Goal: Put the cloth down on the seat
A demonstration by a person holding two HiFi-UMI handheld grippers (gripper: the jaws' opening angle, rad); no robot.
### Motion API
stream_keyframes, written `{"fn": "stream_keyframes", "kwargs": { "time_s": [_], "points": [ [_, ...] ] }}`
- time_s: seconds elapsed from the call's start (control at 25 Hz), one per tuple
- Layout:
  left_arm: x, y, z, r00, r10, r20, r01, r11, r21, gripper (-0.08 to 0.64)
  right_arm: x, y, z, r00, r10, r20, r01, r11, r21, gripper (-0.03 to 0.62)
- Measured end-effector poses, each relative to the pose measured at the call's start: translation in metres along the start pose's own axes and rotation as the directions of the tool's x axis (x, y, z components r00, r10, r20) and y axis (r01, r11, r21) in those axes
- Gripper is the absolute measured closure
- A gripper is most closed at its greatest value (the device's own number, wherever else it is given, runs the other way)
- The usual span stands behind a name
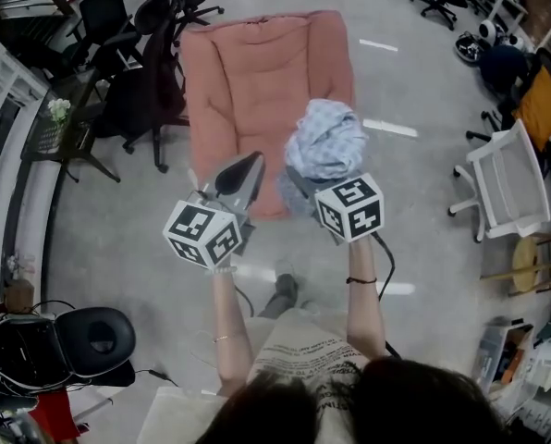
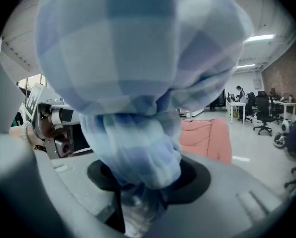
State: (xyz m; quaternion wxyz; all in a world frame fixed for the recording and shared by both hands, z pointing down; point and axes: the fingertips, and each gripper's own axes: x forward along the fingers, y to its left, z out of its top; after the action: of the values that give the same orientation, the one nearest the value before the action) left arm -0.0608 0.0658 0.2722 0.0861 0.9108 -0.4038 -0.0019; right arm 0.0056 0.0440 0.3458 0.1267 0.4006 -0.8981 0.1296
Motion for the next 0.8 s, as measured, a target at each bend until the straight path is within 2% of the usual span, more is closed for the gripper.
{"fn": "stream_keyframes", "kwargs": {
  "time_s": [0.48, 0.8],
  "points": [
    [0.025, 0.074, 0.000, 0.999, -0.032, -0.018, 0.032, 0.999, -0.017, 0.552, 0.074, -0.014, 0.016, 0.999, -0.024, -0.039, 0.025, 1.000, 0.015, 0.368],
    [0.040, 0.095, -0.018, 0.997, -0.040, -0.068, 0.038, 0.999, -0.031, 0.552, 0.095, -0.028, 0.008, 0.997, -0.037, -0.068, 0.040, 0.998, 0.045, 0.368]
  ]
}}
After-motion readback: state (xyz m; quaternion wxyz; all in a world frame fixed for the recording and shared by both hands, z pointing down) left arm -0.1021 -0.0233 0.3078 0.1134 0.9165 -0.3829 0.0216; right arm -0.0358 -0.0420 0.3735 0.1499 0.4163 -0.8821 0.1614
